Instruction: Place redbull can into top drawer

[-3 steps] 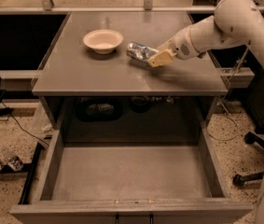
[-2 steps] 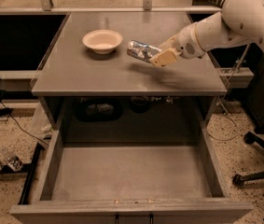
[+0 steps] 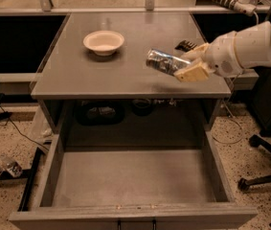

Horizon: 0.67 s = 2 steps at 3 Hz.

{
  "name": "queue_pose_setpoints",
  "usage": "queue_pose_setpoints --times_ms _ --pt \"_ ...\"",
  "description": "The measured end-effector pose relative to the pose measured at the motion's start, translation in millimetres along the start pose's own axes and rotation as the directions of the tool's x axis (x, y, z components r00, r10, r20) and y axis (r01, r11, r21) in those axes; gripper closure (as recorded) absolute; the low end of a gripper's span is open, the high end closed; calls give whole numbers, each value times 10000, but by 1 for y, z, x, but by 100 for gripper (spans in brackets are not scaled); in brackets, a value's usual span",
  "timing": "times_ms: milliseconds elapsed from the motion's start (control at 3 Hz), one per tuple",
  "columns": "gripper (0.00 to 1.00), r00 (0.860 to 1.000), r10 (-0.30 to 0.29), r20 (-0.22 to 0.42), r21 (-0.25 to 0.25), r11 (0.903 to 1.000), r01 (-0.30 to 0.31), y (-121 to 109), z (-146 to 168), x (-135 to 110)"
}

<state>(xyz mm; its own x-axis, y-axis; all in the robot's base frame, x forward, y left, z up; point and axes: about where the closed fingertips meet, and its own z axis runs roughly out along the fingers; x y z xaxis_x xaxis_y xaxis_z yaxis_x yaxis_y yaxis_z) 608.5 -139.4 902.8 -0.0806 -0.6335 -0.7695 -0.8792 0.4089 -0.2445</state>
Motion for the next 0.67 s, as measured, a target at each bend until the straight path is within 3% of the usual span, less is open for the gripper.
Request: queue_pose_setpoints --times_ms 667 --pt "100 9945 -687 -790 349 9968 717 78 -46 53"
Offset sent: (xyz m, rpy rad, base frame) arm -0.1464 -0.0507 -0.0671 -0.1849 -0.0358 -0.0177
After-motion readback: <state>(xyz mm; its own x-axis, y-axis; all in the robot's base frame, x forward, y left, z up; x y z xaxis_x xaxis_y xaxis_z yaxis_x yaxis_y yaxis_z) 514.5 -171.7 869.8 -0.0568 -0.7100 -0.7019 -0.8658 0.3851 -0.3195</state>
